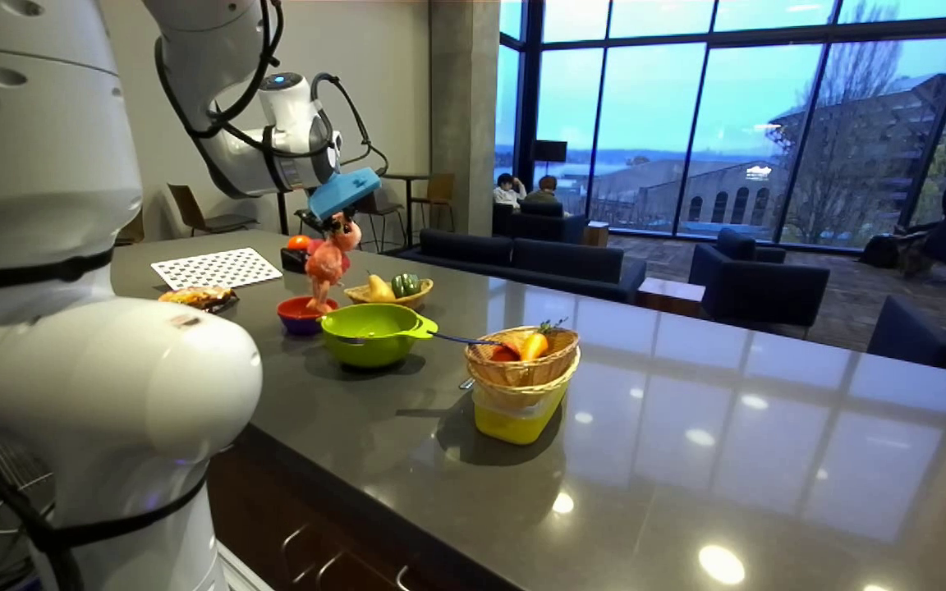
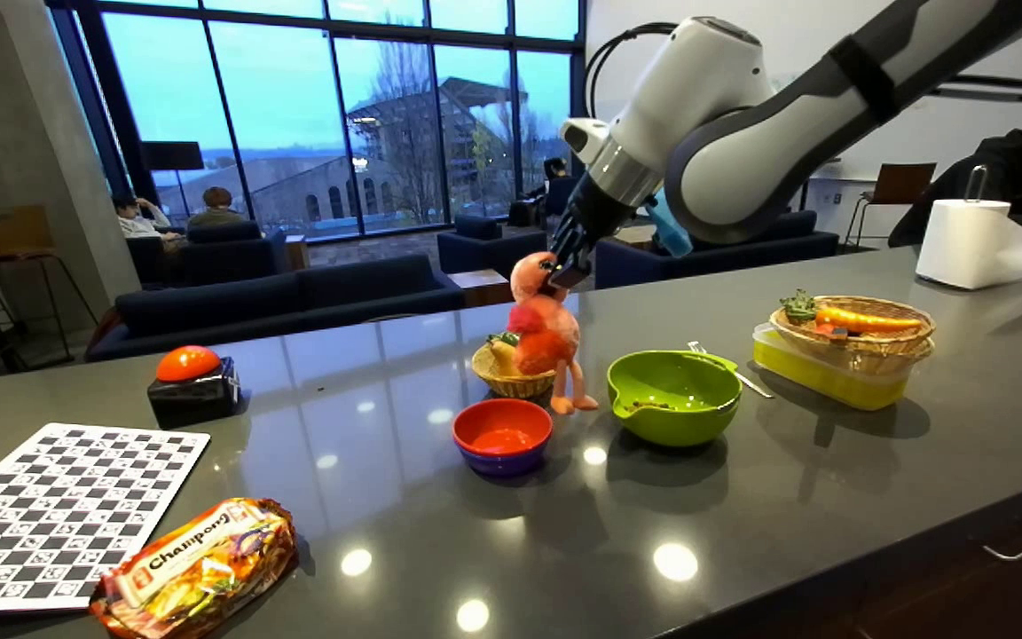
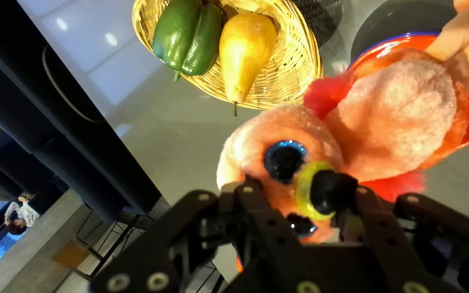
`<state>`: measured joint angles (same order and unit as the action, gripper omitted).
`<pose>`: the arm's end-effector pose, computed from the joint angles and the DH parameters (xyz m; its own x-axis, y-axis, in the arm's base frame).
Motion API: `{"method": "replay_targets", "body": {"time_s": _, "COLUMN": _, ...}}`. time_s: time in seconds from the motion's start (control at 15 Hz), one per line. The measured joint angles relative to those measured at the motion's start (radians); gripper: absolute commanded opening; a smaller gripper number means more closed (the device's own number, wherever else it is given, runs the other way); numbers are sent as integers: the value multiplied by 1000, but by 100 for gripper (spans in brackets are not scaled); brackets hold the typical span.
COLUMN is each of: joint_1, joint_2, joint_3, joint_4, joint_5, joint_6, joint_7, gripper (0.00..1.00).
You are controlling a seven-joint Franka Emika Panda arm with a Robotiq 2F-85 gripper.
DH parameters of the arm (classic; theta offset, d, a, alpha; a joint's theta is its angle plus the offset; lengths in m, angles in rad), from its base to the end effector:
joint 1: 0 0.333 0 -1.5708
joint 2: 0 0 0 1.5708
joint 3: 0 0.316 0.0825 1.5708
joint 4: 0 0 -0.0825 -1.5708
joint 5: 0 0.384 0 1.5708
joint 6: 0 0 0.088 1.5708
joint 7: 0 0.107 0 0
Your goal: Move the stuffed animal to the purple and red bowl
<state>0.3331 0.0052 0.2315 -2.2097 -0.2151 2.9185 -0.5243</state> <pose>0.4798 0.3194 0.4582 0.1357 0.8775 0.4599 0.8075 -0.3669 0.4618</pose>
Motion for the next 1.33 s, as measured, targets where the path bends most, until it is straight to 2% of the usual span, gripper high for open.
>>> {"method": "replay_targets", "body": {"time_s": 0.6, "joint_1": 25, "joint_2": 125, "joint_3": 30, "joint_4": 131, "joint_5": 4, "joint_6": -44, "joint_7": -43, "gripper": 13}}
{"method": "replay_targets", "body": {"time_s": 1.0, "joint_1": 31, "joint_2": 164, "joint_3": 47, "joint_4": 165, "joint_5": 7, "joint_6": -63, "joint_7": -64, "gripper": 13}}
{"method": "replay_targets", "body": {"time_s": 1.33, "joint_1": 16, "joint_2": 197, "joint_3": 63, "joint_4": 169, "joint_5": 90, "joint_6": -61, "joint_7": -148, "gripper": 13}}
